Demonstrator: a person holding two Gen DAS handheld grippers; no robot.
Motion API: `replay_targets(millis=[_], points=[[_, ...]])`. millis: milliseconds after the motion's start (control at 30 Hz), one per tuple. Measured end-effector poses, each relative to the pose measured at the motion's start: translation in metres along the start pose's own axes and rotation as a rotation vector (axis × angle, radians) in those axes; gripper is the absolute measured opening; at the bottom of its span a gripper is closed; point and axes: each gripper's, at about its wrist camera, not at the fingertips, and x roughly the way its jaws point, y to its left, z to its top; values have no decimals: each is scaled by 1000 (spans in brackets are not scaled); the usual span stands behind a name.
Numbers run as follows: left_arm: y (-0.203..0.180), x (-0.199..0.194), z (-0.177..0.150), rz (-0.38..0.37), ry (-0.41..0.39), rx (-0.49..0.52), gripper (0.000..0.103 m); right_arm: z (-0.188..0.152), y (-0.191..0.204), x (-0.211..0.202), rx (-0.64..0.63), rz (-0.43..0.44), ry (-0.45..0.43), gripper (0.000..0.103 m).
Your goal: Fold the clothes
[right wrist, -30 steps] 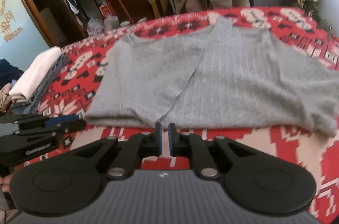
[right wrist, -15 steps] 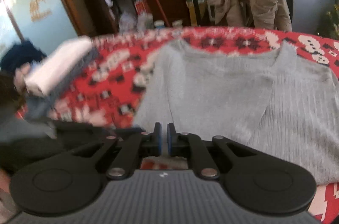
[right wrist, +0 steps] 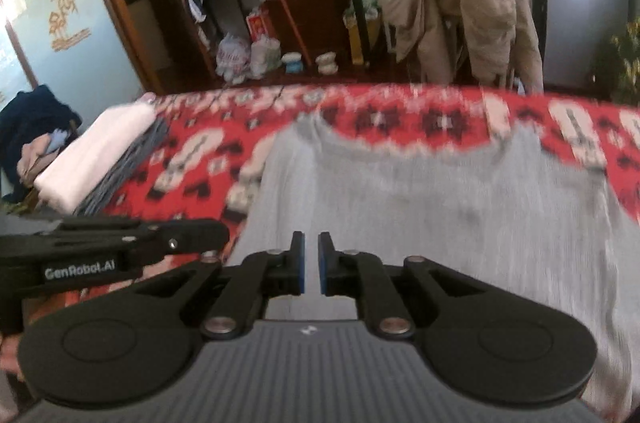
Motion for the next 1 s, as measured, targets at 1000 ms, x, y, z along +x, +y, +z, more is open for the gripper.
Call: replay_targets(millis=[1000], points=[[59, 64, 33, 68, 0, -155, 5, 53, 4, 123, 41, -22, 32, 9]])
